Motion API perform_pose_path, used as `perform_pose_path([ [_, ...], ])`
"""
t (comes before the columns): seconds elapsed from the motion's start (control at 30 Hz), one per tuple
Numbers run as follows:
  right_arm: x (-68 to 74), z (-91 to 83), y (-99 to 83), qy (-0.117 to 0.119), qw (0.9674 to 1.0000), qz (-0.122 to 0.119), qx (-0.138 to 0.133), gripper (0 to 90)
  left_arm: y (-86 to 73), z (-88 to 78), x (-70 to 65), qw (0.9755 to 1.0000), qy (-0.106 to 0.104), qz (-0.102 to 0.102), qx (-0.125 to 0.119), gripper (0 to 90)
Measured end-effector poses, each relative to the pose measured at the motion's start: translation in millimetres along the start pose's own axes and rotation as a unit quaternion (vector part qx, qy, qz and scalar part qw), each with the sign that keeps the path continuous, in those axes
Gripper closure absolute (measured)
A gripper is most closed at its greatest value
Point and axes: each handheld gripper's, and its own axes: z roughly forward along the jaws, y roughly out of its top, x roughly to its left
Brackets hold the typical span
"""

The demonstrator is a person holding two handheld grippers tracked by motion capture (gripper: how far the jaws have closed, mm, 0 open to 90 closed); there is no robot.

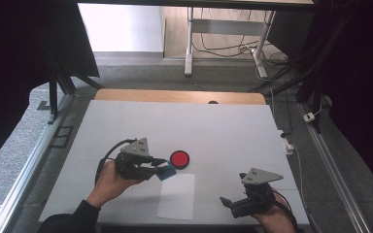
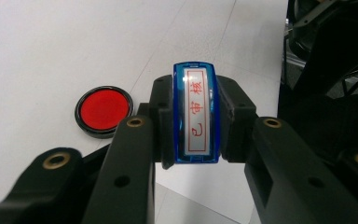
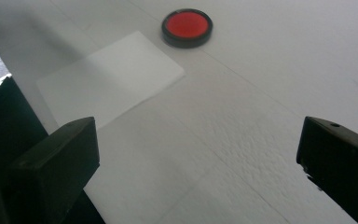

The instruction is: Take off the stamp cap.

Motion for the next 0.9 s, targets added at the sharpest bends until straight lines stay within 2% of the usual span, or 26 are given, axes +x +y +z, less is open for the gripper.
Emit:
perform_pose_path([
  [0.4, 8.4, 21.7, 16.9, 0.050, 0.9983, -0.019, -0.023, 0.0, -1.9, -0.2, 2.5, 0.9999, -0.010, -0.009, -0.003, 70.5],
  [0.6, 11.8, 33.9, 27.6, 0.084, 0.9955, -0.042, -0.018, 0.0, -3.0, -0.4, 4.4, 0.9997, -0.016, -0.016, -0.006, 70.5],
  [0.9, 16.9, 51.6, 44.5, 0.128, 0.9901, -0.050, -0.028, 0.0, -4.3, -0.1, 5.8, 0.9998, -0.019, 0.000, -0.004, 70.4],
])
